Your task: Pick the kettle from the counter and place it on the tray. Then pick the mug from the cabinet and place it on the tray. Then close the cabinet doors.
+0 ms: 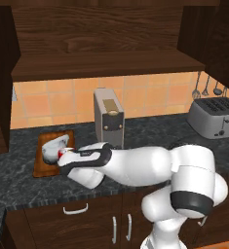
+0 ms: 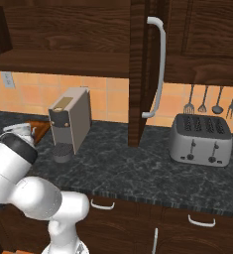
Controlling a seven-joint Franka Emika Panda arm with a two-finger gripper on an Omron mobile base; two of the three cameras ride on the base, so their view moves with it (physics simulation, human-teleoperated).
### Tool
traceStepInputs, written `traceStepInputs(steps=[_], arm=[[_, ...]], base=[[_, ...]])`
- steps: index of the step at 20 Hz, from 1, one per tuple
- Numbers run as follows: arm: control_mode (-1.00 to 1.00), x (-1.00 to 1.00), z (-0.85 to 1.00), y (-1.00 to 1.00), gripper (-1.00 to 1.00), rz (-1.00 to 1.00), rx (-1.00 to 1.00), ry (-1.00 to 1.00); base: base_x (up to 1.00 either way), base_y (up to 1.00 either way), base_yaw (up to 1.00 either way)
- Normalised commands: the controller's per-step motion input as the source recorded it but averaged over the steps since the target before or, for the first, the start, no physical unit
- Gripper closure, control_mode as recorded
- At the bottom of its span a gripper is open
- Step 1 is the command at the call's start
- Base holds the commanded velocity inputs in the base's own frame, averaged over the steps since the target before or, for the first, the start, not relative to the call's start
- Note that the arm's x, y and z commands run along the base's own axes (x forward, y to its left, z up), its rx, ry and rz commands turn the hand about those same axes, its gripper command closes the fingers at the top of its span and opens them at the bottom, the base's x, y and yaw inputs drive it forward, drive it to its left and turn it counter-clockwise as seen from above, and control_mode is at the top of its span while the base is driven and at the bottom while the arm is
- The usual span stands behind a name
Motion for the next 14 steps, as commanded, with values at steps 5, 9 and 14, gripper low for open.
traceStepInputs(steps=[5,9,14], arm=[[-1.0,0.03,0.0,0.0,1.0,0.0,-0.01,0.0],[-1.0,0.18,0.0,0.0,1.0,0.0,0.0,0.0],[-1.0,0.18,-0.03,0.01,1.0,0.0,-0.01,0.0]], base=[[0.0,0.0,0.0],[0.0,0.0,0.0],[0.0,0.0,0.0]])
